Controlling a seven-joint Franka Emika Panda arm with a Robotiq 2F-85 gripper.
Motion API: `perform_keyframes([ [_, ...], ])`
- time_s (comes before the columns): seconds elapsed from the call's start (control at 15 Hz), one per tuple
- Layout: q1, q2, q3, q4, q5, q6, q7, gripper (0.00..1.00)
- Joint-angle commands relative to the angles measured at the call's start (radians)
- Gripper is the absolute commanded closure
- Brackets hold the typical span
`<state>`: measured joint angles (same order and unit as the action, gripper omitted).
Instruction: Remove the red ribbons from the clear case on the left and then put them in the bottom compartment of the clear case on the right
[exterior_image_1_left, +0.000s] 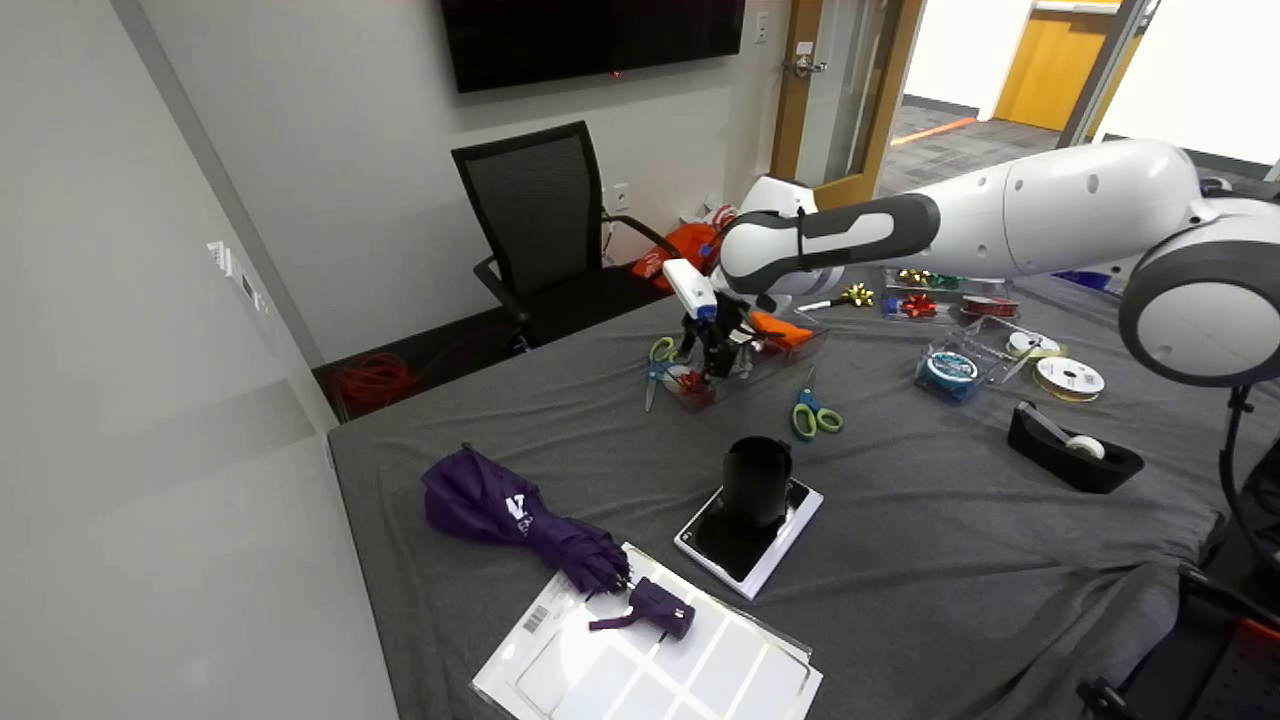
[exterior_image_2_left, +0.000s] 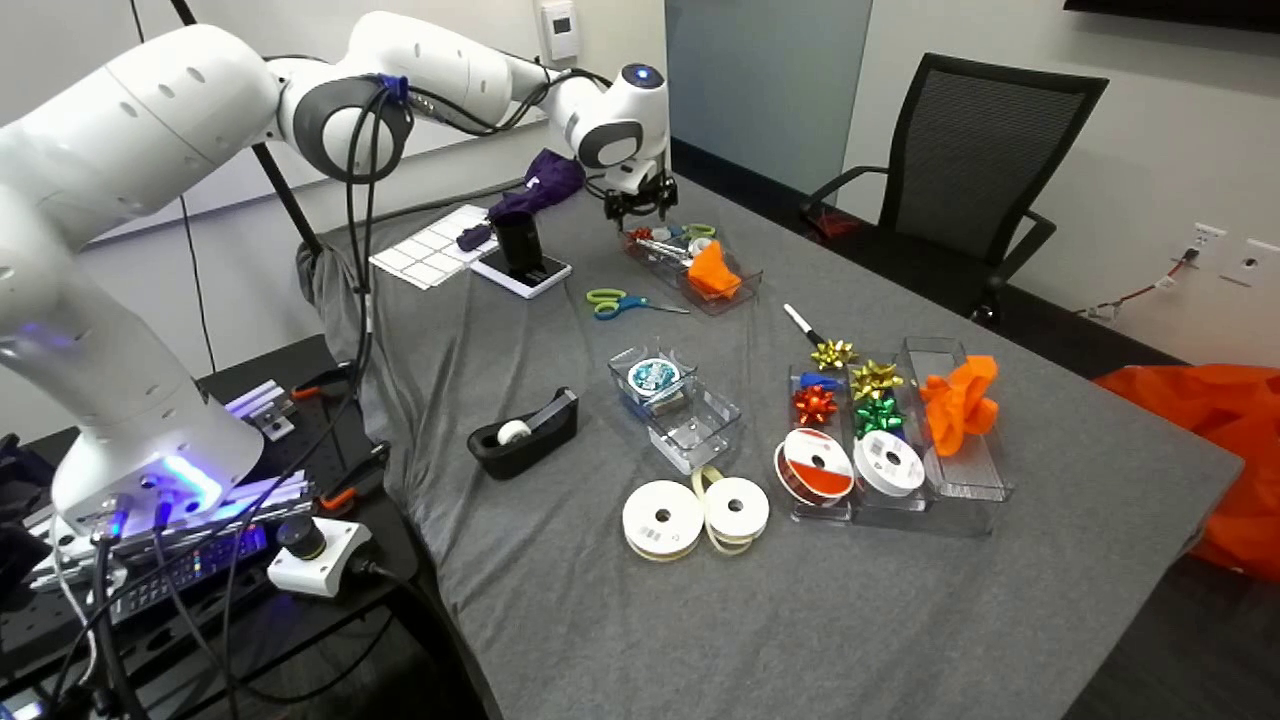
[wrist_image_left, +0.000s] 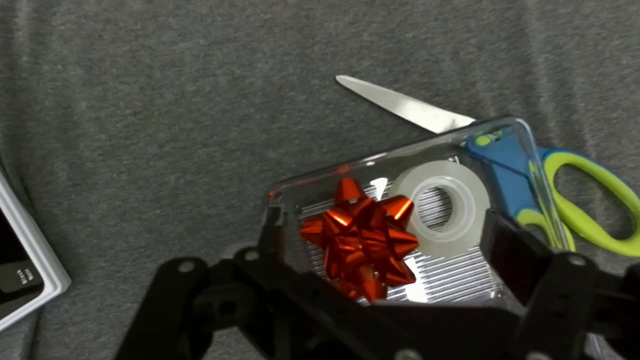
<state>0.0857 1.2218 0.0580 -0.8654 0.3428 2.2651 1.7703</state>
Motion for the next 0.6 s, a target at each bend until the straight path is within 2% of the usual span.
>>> perform_keyframes([
  [0.0, -0.018, 0.033, 0.015, 0.06, -0.003, -0.035, 0.014, 0.0],
  [0.53, -0.019, 0.046, 0.01, 0.086, -0.01, -0.059, 0.022, 0.0],
])
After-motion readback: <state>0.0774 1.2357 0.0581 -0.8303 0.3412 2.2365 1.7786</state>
